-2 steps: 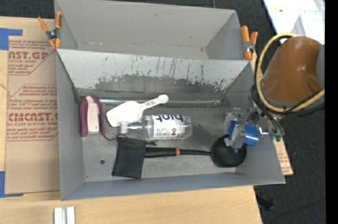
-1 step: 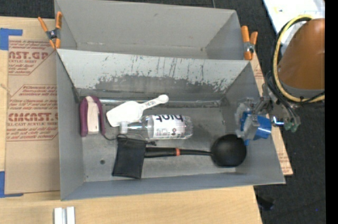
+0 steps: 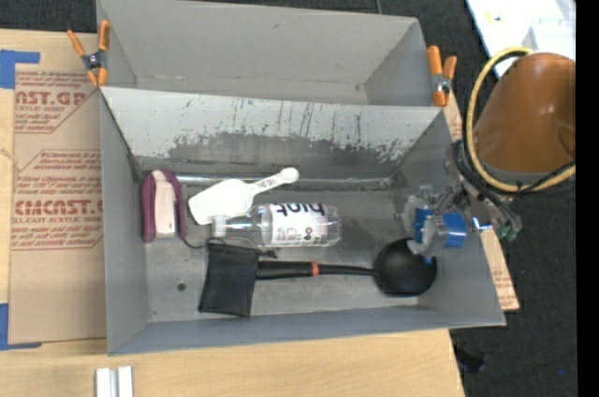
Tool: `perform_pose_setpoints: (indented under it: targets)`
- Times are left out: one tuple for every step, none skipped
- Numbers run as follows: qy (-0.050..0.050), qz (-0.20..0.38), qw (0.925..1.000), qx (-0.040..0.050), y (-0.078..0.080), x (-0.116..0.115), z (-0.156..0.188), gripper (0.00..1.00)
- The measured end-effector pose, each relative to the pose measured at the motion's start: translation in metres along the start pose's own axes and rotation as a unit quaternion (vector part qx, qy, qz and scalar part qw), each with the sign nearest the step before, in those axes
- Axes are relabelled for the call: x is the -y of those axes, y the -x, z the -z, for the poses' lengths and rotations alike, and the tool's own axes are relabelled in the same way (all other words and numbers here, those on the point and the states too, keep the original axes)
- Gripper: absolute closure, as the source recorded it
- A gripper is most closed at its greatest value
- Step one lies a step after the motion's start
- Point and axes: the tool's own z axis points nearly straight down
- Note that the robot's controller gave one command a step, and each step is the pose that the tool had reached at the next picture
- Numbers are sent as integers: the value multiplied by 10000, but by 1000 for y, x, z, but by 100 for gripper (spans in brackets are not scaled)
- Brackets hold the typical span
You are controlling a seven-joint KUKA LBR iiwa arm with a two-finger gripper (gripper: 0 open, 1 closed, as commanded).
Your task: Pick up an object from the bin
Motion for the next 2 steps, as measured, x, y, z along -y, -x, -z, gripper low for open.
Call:
perform_pose_setpoints:
  targets:
    - [-7, 226, 9997, 37, -9, -6, -41, 100]
    - [-7, 340, 9994, 16, -2, -7, 31, 100]
